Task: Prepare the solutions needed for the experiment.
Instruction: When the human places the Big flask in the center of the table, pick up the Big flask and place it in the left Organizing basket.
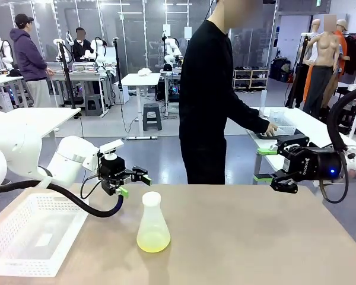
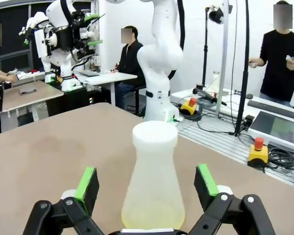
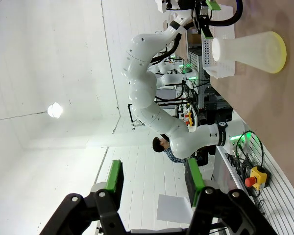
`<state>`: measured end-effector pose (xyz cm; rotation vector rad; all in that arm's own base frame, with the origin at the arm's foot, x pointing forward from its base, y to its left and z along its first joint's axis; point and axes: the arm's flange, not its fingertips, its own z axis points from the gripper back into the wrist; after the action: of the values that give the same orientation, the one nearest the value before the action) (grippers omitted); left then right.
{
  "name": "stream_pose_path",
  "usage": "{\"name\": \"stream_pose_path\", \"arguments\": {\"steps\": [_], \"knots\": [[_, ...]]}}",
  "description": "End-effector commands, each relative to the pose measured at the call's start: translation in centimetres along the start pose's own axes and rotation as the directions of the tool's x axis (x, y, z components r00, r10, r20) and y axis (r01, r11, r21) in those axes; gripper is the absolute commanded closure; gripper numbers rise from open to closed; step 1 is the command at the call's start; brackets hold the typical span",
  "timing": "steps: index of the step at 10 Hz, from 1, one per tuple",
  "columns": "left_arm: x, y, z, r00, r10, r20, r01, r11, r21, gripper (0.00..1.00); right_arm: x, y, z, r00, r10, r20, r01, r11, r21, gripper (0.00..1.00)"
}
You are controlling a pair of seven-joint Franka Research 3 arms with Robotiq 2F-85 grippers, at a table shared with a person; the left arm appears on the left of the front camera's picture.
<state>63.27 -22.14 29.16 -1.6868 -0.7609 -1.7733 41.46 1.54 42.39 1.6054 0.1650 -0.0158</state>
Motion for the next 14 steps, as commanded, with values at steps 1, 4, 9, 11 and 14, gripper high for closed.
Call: {"name": "stream_pose_path", "arguments": {"steps": [1, 4, 9, 11, 14], "knots": [[-0.2, -0.2, -0.6, 0.999, 0.034, 0.029, -0.033, 0.999, -0.033, 0.0, -0.1, 0.1, 0.0, 1.0, 0.004, -0.003, -0.004, 1.0, 0.008, 0.35], [-1.5, -0.1, -1.3, 0.999, 0.036, -0.008, -0.036, 0.999, 0.002, 0.0, -0.1, 0.1, 0.0, 1.0, 0.004, -0.003, -0.004, 1.0, 0.008, 0.35], [-3.3, -0.2, -4.6, 0.998, 0.033, 0.049, -0.031, 0.999, -0.038, 0.0, -0.1, 0.1, 0.0, 1.0, 0.004, -0.003, -0.004, 1.0, 0.008, 0.35], [-3.6, -0.4, -6.2, 0.998, 0.035, 0.055, -0.031, 0.997, -0.067, 0.0, -0.1, 0.1, 0.0, 1.0, 0.004, -0.003, -0.004, 1.0, 0.008, 0.35], [-4.8, -0.9, -8.6, 0.995, 0.048, 0.092, -0.038, 0.993, -0.11, 0.0, -0.1, 0.1, 0.0, 1.0, 0.004, -0.003, -0.004, 1.0, 0.008, 0.35]]}}
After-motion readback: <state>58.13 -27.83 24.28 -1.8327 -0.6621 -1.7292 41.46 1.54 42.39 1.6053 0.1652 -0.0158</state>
